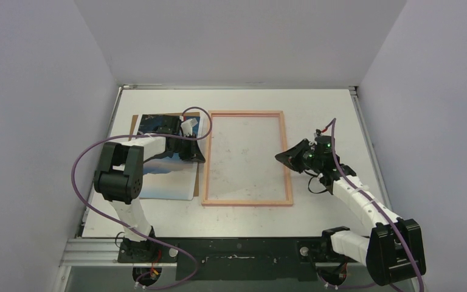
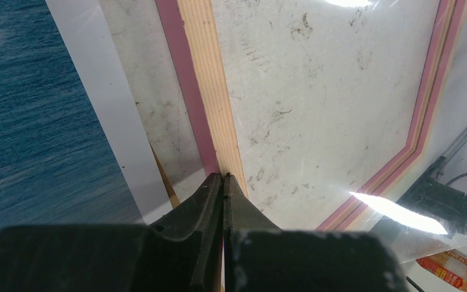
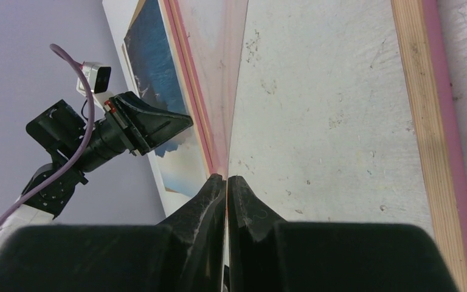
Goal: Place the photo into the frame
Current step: Place the photo frame item in the photo frame.
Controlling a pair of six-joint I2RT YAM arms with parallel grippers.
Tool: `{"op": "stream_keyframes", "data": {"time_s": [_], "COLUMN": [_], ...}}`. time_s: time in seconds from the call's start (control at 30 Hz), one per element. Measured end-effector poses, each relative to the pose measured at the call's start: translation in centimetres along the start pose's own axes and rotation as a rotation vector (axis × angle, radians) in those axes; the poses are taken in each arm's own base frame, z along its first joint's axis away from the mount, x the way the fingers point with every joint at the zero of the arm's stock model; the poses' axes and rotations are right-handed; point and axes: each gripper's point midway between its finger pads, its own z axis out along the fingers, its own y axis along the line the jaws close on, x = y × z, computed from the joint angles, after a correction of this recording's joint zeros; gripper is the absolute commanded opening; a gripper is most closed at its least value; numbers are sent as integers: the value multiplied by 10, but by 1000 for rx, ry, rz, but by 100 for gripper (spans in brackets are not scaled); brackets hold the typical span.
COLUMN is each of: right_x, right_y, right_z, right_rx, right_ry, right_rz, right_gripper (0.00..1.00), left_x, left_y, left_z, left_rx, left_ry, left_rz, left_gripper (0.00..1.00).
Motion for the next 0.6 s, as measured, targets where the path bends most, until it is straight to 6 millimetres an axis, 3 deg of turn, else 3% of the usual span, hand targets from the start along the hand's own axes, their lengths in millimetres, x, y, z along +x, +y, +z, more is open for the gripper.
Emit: {"op": "stream_keyframes", "data": {"time_s": [0.6], "right_x": [8], "right_y": [-24], "right_z": [10], "right_rx": [105], "right_ry": [-11], "right_rz": [-130], "right_gripper": [5], "left_x": [0], "left_y": [0], "left_z": [0], "left_rx": [0], "left_ry": [-1], "left_rz": [0], "left_gripper": [0]}}
